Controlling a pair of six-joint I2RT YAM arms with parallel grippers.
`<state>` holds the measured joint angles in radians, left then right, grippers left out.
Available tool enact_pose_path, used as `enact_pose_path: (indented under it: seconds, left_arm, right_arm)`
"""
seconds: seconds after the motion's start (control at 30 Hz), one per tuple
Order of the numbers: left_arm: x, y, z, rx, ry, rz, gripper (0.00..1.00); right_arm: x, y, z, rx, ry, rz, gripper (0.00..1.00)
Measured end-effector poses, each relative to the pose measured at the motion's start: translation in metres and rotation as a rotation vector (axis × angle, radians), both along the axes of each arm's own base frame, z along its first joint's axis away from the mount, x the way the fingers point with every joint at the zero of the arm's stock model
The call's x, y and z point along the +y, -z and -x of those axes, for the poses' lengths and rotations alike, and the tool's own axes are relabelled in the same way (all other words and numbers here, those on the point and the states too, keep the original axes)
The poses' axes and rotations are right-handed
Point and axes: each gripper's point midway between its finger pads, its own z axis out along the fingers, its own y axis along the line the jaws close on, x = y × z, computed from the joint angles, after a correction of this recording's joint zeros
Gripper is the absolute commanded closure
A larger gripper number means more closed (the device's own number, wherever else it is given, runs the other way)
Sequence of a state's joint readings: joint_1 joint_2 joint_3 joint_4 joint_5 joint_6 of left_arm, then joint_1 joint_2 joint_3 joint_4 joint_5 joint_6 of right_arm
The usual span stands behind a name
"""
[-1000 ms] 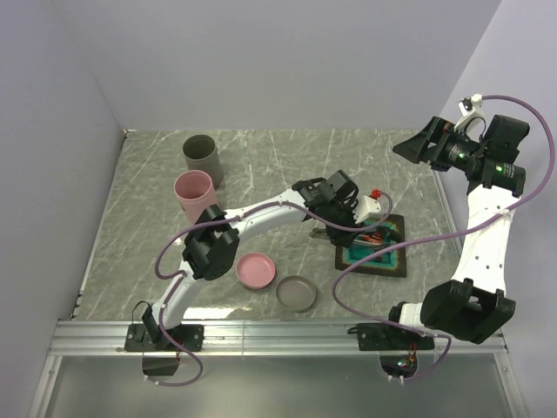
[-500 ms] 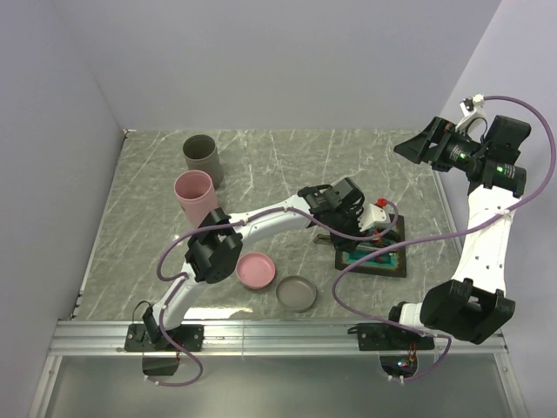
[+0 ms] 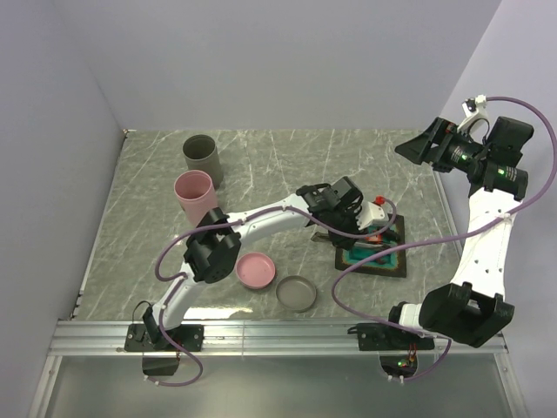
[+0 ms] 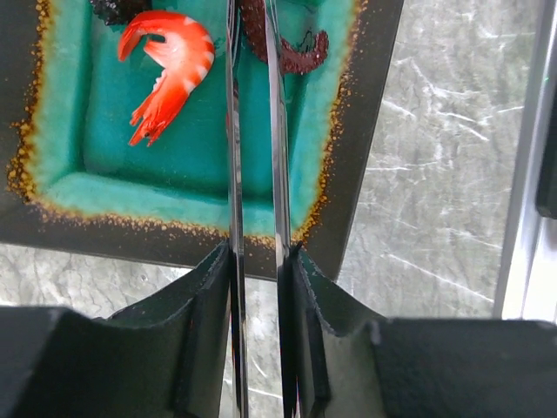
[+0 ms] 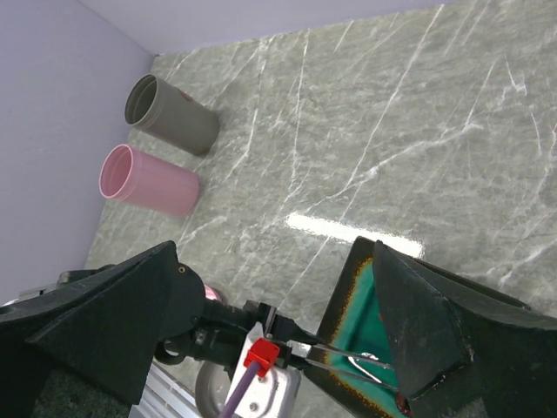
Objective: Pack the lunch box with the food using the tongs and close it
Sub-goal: Pick up the food using the clamp
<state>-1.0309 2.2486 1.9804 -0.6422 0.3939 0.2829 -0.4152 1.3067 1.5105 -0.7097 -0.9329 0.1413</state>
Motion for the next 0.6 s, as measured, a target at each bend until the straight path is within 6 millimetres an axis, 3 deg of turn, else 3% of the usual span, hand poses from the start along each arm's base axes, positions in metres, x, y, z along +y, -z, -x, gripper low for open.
enact_pose_path:
  seconds: [0.17,0.43,0.6]
  left_arm:
    - [0.004,-0.017,0.001,0.021,-0.020,0.021,0.75]
    - [0.016,-0.078,-0.001,0.037,-0.043,0.120,0.75]
    - [0.043,-0.113,-0.023,0.055,-0.107,0.178,0.75]
  right_arm:
    - [0.000,-0.001,0.001,-0.003,0.002,-0.001,0.00]
    - [0.000,-0.003,0.003,-0.009,0.002,-0.001,0.00]
    - [0.001,-0.004,0.004,-0.010,-0.001,-0.004,0.00]
